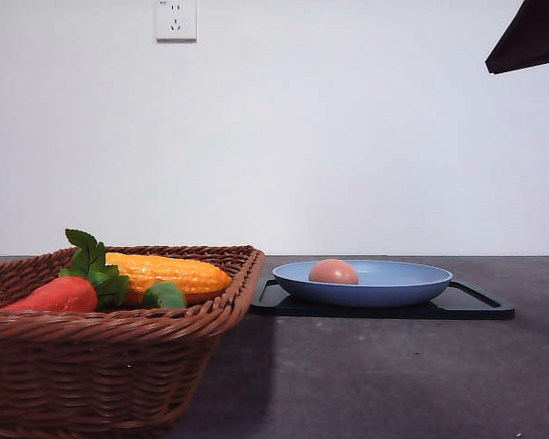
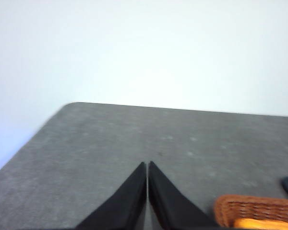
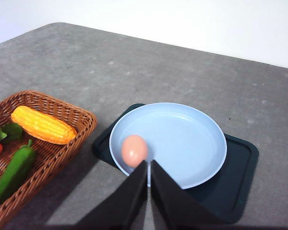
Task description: Transfer egg from basket to plate and serve
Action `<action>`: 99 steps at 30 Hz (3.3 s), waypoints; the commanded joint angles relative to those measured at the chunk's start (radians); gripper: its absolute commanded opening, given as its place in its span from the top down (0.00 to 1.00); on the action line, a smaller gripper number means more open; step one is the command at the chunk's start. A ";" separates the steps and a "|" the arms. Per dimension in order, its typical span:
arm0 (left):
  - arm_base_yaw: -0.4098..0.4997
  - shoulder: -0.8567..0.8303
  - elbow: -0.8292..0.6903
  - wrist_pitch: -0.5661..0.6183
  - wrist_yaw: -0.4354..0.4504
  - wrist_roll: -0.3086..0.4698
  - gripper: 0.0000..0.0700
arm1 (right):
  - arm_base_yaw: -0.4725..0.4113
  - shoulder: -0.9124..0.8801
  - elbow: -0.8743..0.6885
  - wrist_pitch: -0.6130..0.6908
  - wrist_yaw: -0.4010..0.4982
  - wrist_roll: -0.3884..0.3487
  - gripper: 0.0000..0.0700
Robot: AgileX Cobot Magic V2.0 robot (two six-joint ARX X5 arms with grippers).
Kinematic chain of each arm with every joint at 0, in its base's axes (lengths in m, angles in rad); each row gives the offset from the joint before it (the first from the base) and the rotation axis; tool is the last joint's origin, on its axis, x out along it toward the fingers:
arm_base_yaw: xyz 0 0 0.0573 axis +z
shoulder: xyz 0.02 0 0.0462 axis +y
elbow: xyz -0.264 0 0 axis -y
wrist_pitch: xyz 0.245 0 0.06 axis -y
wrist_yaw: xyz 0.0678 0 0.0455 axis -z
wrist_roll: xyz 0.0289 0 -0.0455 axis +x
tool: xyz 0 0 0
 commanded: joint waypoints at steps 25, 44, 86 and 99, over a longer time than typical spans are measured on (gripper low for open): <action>0.078 -0.160 -0.386 0.056 0.110 -0.096 1.00 | 0.007 0.004 0.010 0.011 0.004 0.016 1.00; 0.078 -0.160 -0.386 0.062 0.111 -0.096 1.00 | 0.007 0.004 0.010 0.011 0.004 0.016 1.00; 0.078 -0.160 -0.386 0.062 0.110 -0.096 1.00 | -0.505 -0.624 -0.516 0.034 -0.158 -0.068 1.00; 0.078 -0.160 -0.386 0.062 0.110 -0.096 1.00 | -0.504 -0.624 -0.516 0.010 -0.158 -0.009 1.00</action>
